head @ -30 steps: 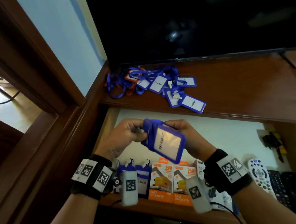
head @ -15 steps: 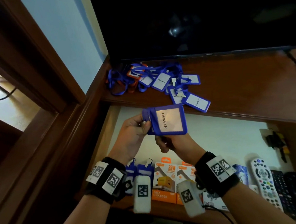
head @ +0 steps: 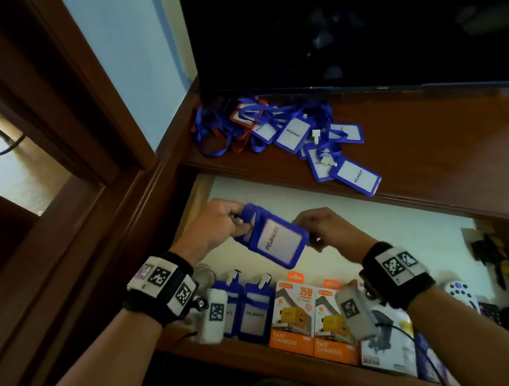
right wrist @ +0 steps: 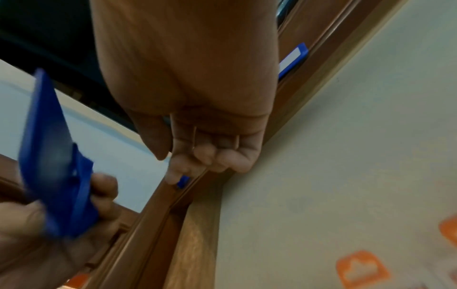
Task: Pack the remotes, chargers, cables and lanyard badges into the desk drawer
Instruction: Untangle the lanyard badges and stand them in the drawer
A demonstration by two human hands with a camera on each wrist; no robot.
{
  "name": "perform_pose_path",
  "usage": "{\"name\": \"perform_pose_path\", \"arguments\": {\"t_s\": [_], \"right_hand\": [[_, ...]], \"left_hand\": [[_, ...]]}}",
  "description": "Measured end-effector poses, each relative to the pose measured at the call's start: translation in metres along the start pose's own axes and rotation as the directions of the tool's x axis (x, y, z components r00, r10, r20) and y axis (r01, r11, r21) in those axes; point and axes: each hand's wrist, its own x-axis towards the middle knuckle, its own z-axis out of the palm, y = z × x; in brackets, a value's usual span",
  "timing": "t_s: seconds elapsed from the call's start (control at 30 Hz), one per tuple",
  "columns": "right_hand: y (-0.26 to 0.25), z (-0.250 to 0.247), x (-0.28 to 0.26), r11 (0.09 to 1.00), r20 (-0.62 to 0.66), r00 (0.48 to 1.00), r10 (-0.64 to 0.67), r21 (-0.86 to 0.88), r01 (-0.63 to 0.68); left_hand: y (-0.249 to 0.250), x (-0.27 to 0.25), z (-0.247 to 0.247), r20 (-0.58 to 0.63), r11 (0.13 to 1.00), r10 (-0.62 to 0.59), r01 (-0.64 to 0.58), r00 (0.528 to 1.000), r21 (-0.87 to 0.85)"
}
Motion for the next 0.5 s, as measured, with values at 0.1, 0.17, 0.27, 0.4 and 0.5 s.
{"name": "perform_pose_path", "arguments": {"t_s": [0.1, 0.17, 0.27, 0.4, 0.5], "right_hand": [[-0.013, -0.018, 0.029, 0.987, -0.048, 0.999, 0.022, -0.161, -0.029], [-0.021, -0.032, 0.054, 0.967, -0.131, 0.991, 0.021, -0.248, -0.053], [-0.036, -0.05, 0.093, 0.943, -0.315, 0.944, -0.104, -0.333, -0.007], [-0.05, -0.074, 0.15, 0.814, -0.471, 0.861, -0.192, -0.567, -0.129], [-0.056, -0.084, 0.175, 0.819, -0.573, 0.812, -0.107, -0.513, -0.255]], "left_hand": [[-0.008, 0.015, -0.008, 0.122, 0.929, -0.027, -0.021, 0.992, 0.37], [-0.014, 0.022, -0.009, 0.211, 0.81, -0.095, -0.048, 0.973, 0.585], [-0.023, 0.027, 0.0, 0.342, 0.639, -0.223, -0.128, 0.913, 0.758], [-0.047, 0.03, 0.016, 0.474, 0.531, -0.332, -0.254, 0.815, 0.808], [-0.067, 0.032, 0.025, 0.539, 0.487, -0.357, -0.341, 0.763, 0.805]]}}
